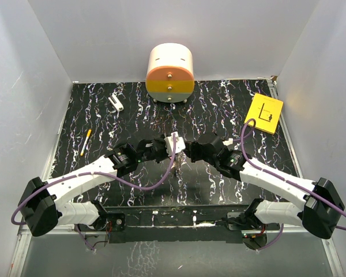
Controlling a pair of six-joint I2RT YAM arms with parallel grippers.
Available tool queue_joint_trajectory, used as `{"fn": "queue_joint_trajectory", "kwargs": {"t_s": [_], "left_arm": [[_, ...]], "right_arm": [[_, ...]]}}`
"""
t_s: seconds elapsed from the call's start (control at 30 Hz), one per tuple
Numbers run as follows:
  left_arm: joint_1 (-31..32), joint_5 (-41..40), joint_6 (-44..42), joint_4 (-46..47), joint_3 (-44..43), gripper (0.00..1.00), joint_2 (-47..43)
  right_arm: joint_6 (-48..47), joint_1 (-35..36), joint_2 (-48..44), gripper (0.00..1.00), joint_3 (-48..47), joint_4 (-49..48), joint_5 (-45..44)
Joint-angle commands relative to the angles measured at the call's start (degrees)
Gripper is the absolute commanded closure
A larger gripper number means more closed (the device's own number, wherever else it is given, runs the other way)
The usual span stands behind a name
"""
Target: Put the keys on the keyring
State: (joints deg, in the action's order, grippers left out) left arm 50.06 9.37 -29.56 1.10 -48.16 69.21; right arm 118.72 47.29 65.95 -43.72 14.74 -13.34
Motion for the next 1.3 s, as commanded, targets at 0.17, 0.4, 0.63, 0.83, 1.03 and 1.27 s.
{"fn": "queue_joint_trajectory", "kwargs": {"t_s": [0.17, 0.4, 0.63, 0.83, 1.03, 1.27], "left_arm": [[0.23, -2.13, -2.43, -2.68, -0.83, 0.83, -0.83], [0.21, -3.45, -3.44, -3.95, -1.18, 0.96, -1.13], [0.22, -2.55, -4.18, -3.98, -1.57, 1.00, -1.08], [0.12, -3.96, -4.80, -3.77, -1.26, 1.00, -1.18], [-0.30, -4.44, -4.63, -4.41, -0.95, 1.00, -1.37], [-0.69, -3.43, -3.87, -5.21, -0.54, 1.00, -0.94]], "right_arm": [[22.44, 0.43, -3.15, 0.92, -1.75, -5.13, -0.70], [22.69, 0.39, -3.67, 0.92, -1.11, -4.81, -0.55], [22.68, 0.47, -4.17, 0.92, -0.52, -4.59, -0.78], [22.57, 0.50, -4.64, 0.92, -0.09, -4.86, -0.75], [22.74, 0.51, -5.59, 0.92, 0.82, -4.42, -0.44], [22.27, 0.52, -6.39, 0.92, 0.66, -3.90, -0.58]]}}
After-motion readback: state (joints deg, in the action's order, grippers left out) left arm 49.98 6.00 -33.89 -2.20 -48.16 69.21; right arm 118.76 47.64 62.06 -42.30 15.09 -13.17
